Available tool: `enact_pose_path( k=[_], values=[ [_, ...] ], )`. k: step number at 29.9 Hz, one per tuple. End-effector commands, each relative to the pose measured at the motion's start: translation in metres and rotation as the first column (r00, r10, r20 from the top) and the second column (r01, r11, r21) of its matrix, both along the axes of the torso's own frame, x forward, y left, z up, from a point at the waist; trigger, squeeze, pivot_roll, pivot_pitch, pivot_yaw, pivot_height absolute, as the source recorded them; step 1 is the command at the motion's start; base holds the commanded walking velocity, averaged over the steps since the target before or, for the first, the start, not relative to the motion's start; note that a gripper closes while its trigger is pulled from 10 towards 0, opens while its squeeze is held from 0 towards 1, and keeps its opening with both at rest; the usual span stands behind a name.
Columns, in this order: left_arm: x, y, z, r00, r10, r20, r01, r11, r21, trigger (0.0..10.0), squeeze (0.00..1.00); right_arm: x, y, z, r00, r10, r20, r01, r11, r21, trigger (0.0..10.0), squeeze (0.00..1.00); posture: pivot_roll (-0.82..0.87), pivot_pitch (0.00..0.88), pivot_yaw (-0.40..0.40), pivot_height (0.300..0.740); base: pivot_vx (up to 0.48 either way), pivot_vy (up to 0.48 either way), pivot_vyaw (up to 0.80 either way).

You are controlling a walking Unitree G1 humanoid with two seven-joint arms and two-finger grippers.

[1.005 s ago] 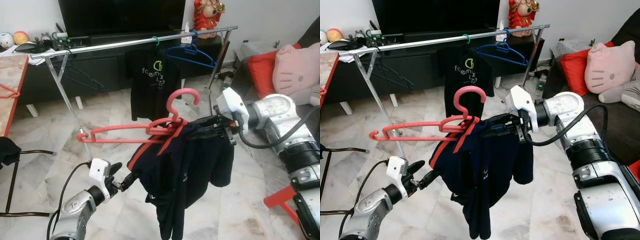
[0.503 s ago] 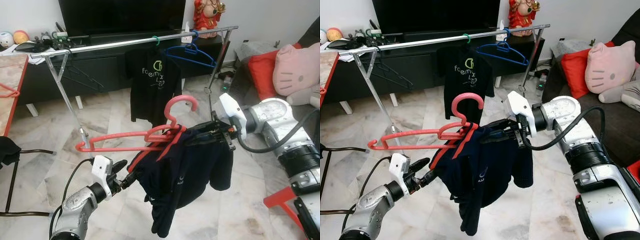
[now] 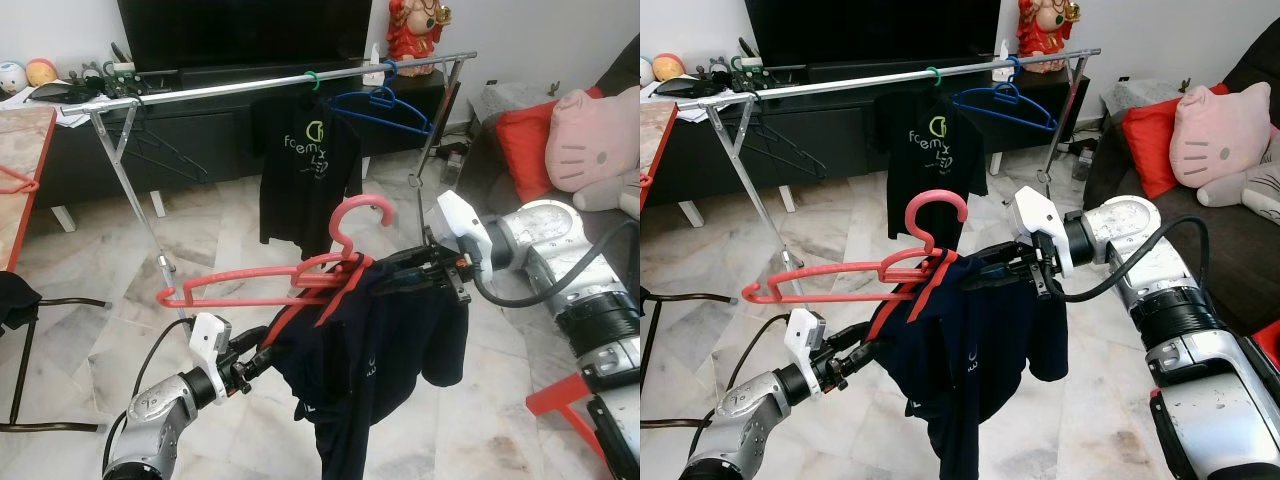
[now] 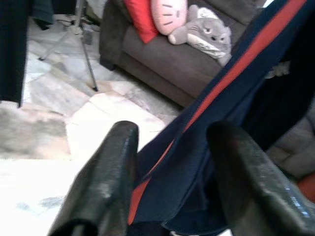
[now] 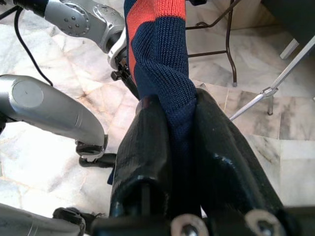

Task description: Hang hanger

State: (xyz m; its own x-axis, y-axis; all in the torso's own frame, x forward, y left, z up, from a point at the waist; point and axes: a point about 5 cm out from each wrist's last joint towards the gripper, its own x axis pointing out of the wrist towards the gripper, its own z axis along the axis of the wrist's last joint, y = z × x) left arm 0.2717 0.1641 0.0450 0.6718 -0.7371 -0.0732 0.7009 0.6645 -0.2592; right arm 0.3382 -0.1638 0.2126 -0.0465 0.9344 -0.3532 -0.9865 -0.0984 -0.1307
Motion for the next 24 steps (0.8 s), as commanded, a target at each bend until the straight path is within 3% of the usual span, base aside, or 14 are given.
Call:
enact_pose_path(
  k=[1,10,24],
  values=[
    [-0.004,-0.004,-0.001,0.999,-0.045,-0.010,0.045,0.999,0.001,0.0,0.00,0.002,-0.001,0.012,0.999,0.005,0.046,-0.006,1.000,0.018,0.0,0.00,-0.04,0.000,-0.105,0.740,0.000,0.000,0.00],
    [-0.010,-0.006,-0.003,0.994,-0.105,-0.033,0.105,0.994,0.000,0.0,0.00,0.007,-0.002,0.010,0.998,-0.034,0.055,0.034,0.999,0.014,0.0,0.00,-0.04,0.000,-0.107,0.740,0.000,0.000,0.00],
    [-0.011,0.000,-0.011,0.997,-0.063,-0.052,0.067,0.994,0.083,0.0,0.00,0.013,-0.001,0.014,0.995,-0.061,0.074,0.060,0.998,0.025,0.0,0.00,-0.04,0.000,-0.107,0.740,0.000,0.000,0.00]
  ],
)
